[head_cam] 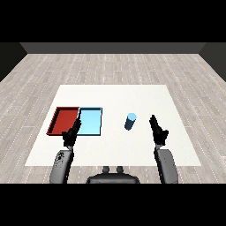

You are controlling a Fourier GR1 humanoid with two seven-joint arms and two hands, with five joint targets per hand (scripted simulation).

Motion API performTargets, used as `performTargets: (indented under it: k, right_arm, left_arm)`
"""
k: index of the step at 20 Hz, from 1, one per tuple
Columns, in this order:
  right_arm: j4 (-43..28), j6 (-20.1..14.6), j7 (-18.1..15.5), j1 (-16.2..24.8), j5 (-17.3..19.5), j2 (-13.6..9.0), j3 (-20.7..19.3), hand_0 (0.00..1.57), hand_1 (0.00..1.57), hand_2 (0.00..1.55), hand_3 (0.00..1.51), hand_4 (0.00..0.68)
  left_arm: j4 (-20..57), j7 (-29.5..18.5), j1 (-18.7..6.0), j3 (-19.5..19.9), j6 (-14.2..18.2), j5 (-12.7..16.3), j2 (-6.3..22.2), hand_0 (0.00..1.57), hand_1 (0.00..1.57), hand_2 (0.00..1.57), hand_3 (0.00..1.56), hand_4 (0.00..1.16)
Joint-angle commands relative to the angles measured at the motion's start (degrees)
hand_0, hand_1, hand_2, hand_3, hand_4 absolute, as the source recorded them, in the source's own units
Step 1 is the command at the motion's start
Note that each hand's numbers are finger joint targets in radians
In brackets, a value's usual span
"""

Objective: Pick the blue can and put it in the blue box

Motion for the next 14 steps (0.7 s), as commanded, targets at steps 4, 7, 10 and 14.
performTargets:
  k: [4, 7, 10, 14]
  right_arm:
    - [6.8, -2.5, 1.5, -7.7, 3.6, 2.5, 1.4, 0.00, 0.00, 0.00, 0.00, 0.000]
    - [3.0, 1.7, -5.9, -9.9, -3.1, 5.5, 2.3, 0.00, 0.00, 0.00, 0.00, 0.000]
    - [8.2, 4.5, -11.5, -10.2, -4.9, 5.6, 0.7, 0.00, 0.00, 0.00, 0.00, 0.000]
    - [8.3, 5.9, -12.1, -11.2, -4.5, 4.7, 1.1, 0.00, 0.00, 0.00, 0.00, 0.000]
  left_arm:
    - [-0.6, -1.4, -0.7, 2.2, 1.4, -1.4, 0.4, 0.00, 0.00, 0.00, 0.00, 0.00]
    - [-5.8, -10.2, -3.5, 3.9, -0.9, 4.6, -1.6, 0.00, 0.00, 0.00, 0.00, 0.00]
    - [-1.9, -16.2, -4.1, 5.7, -2.9, 5.4, -0.3, 0.00, 0.00, 0.00, 0.00, 0.00]
    - [2.0, -19.3, -4.1, 7.5, -4.4, 6.4, 0.4, 0.00, 0.00, 0.00, 0.00, 0.00]
